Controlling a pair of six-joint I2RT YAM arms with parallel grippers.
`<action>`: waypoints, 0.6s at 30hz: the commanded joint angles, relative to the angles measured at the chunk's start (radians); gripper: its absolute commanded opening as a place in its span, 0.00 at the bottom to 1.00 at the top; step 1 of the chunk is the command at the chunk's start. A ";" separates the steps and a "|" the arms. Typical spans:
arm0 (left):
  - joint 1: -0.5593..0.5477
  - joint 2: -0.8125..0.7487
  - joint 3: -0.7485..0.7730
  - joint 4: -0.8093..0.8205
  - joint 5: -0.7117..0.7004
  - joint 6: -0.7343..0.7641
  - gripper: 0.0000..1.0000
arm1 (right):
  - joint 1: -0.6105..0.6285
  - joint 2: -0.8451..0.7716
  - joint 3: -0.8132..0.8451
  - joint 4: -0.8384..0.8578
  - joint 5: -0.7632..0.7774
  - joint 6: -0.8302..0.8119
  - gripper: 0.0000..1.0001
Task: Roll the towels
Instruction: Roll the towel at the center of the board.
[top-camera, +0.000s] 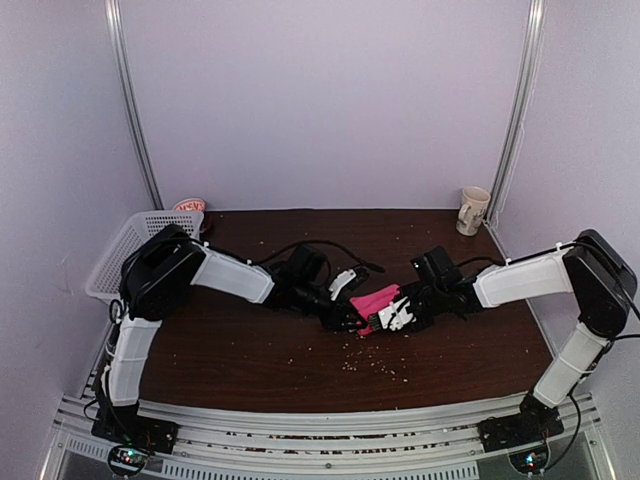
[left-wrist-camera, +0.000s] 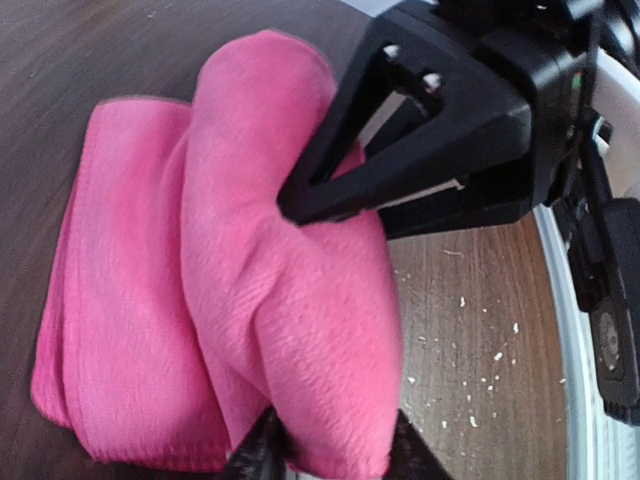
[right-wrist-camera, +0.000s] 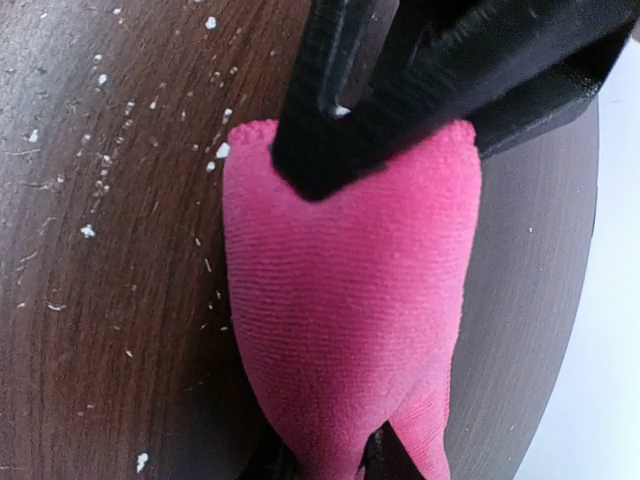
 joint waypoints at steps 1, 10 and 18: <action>0.027 -0.066 -0.106 -0.005 -0.060 -0.019 0.41 | 0.008 0.039 0.076 -0.152 0.018 0.020 0.17; 0.036 -0.305 -0.264 0.101 -0.193 0.054 0.72 | 0.006 0.074 0.195 -0.372 -0.039 0.006 0.13; -0.025 -0.443 -0.468 0.306 -0.331 0.218 0.79 | 0.006 0.177 0.395 -0.661 -0.106 0.013 0.12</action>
